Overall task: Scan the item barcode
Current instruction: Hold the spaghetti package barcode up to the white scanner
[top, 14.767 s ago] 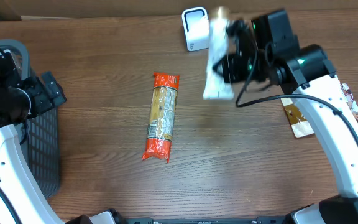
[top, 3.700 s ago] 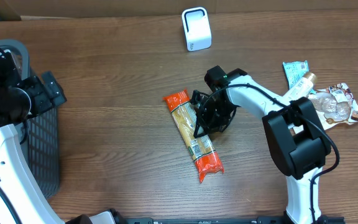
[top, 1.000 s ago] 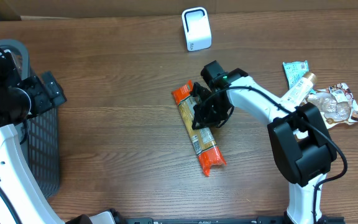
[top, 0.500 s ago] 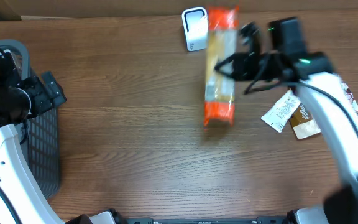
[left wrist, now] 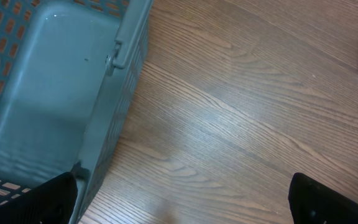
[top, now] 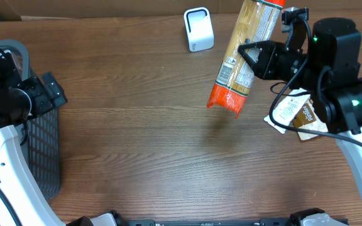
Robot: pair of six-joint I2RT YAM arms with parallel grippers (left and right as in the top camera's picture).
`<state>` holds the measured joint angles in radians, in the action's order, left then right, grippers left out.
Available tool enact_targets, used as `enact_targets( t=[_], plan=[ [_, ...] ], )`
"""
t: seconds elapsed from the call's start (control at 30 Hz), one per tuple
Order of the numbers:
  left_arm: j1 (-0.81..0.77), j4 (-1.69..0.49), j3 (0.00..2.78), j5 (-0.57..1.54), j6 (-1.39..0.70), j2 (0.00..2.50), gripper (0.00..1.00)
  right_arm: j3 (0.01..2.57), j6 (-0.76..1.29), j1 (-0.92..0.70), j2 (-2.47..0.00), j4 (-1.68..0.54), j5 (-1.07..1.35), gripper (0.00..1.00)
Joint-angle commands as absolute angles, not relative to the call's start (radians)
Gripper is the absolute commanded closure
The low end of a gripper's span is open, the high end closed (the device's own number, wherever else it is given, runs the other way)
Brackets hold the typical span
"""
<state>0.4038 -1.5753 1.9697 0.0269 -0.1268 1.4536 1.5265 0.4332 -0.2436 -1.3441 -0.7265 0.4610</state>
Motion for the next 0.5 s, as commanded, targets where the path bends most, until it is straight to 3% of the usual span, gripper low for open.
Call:
enact_targets(
  t=[0.0, 0.37, 0.47],
  plan=[
    [0.405, -1.573, 1.972, 0.035, -0.112, 1.451, 0.00, 1.569, 0.445, -0.262, -1.335, -0.673, 0.446, 0.96],
    [0.405, -1.573, 1.972, 0.034, -0.112, 1.451, 0.00, 1.570, 0.454, -0.295, -1.336, -0.570, 0.540, 0.97],
    [0.405, -1.573, 1.972, 0.034, -0.112, 1.451, 0.00, 1.570, 0.425, -0.315, -1.339, -0.578, 0.422, 0.96]
  ],
)
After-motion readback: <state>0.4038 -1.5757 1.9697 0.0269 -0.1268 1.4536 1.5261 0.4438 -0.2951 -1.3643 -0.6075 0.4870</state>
